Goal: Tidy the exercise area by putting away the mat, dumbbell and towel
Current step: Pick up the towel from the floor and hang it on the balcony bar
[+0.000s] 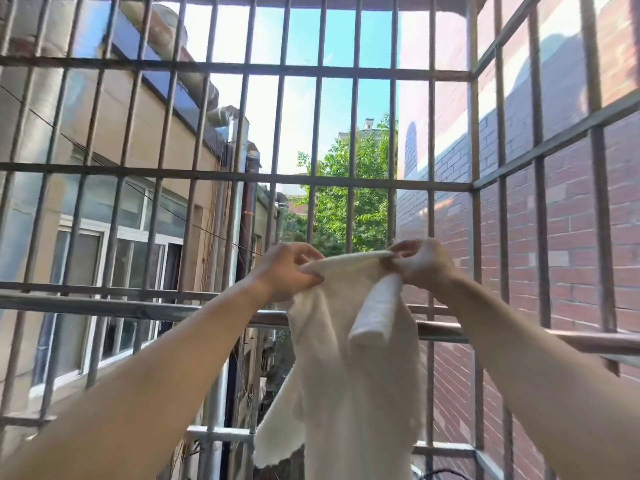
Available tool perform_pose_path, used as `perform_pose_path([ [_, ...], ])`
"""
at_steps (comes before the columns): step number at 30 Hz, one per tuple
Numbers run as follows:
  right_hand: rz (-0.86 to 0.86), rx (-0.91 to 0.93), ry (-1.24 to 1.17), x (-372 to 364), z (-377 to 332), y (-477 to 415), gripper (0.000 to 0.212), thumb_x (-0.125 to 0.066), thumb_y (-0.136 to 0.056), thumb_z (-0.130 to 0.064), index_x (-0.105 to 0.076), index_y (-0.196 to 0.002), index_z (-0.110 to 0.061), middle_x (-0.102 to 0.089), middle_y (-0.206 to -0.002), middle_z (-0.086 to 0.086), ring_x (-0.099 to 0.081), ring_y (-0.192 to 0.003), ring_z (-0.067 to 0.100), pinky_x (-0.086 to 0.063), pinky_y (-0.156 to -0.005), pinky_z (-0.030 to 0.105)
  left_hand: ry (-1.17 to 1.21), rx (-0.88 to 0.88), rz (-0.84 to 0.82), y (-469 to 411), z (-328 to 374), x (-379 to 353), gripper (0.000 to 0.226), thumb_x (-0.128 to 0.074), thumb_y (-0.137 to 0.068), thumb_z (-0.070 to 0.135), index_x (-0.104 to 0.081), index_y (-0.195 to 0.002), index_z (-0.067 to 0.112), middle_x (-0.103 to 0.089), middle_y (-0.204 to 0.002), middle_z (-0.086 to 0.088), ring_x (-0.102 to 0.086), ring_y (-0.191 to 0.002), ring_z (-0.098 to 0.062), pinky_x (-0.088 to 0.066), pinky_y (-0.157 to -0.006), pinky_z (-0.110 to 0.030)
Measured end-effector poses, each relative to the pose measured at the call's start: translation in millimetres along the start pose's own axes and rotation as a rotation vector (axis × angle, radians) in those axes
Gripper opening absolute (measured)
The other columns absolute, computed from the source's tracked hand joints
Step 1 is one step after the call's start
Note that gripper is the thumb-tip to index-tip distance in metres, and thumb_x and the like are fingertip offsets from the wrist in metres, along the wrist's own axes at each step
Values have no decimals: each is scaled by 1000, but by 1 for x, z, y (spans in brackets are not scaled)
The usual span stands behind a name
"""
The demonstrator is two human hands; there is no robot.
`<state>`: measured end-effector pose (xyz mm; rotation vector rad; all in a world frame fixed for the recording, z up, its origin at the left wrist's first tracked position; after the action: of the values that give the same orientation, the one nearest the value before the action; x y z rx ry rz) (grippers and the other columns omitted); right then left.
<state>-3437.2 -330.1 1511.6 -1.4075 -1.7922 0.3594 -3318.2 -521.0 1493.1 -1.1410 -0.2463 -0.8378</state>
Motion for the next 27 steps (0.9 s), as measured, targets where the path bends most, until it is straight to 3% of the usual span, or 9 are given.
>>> perform_pose_path([
  [4,-251,-136,-213,1,8,7,32,-75,-71,-15,-63,-100,-7,-62,-111,17,-66,-92,26,-59,-74,35,22,38,-15,-6,-13,-2,22,-72,-80,22,-63,-98,29,-63,-86,10,-59,-78,-9,-41,-58,-17],
  [6,-234,-50,-155,3,3,13,39,-75,-72,-21,-63,-106,-9,-62,-113,12,-65,-92,23,-59,-73,35,47,46,-2,-10,-16,-2,20,-71,-81,22,-63,-98,29,-64,-88,9,-60,-78,-10,-43,-57,-20],
  [10,-116,205,144,-1,-11,33,63,-77,-70,-36,-55,-126,-16,-59,-120,-2,-58,-105,16,-52,-92,36,72,49,64,-15,-16,-3,17,-71,-82,26,-64,-97,29,-62,-84,14,-58,-77,-6,-43,-60,-18],
  [14,-150,210,175,-22,-12,49,84,-81,-59,-50,-50,-133,-23,-56,-124,-5,-54,-111,12,-46,-96,31,208,36,90,-13,-14,-4,15,-71,-81,27,-65,-93,33,-64,-88,13,-59,-80,-4,-43,-60,-18],
  [16,-164,156,144,-31,-9,52,92,-85,-55,-46,-47,-136,-24,-59,-122,-3,-57,-105,10,-47,-88,22,253,12,79,-10,-13,-4,16,-73,-80,27,-65,-89,37,-66,-91,11,-61,-85,-8,-47,-65,-24],
  [18,-188,145,177,-36,-10,54,78,-86,-55,-44,-57,-126,-26,-65,-108,-7,-61,-93,6,-46,-75,14,232,-14,62,-6,-13,-3,17,-74,-78,26,-65,-86,39,-66,-91,9,-62,-86,-10,-49,-68,-27],
  [20,-201,171,219,-36,-13,57,51,-87,-55,-42,-71,-101,-26,-70,-91,-9,-63,-80,5,-50,-68,17,255,-35,47,1,-14,-1,17,-73,-79,24,-65,-88,36,-65,-93,4,-62,-86,-13,-52,-67,-26],
  [23,-158,226,207,-33,-17,62,20,-86,-59,-31,-73,-75,-27,-70,-75,-7,-59,-67,4,-50,-62,20,288,-35,6,14,-17,4,18,-71,-81,25,-65,-98,28,-66,-93,1,-65,-85,-16,-57,-69,-31],
  [27,-31,319,155,-24,-28,72,17,-86,-61,-19,-74,-73,-23,-69,-71,-5,-56,-61,3,-45,-58,17,332,-11,-96,33,-19,10,32,-63,-83,37,-62,-110,19,-70,-94,-3,-70,-80,-17,-59,-67,-34],
])
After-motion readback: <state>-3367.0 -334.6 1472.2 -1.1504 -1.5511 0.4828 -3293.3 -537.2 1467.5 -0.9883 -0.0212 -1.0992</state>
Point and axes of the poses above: each hand's wrist, its own y-axis away from the middle knuckle, its own x-axis out of the back of the hand, z = x × y, the point moved 3 cm from there along -y, towards the middle knuckle
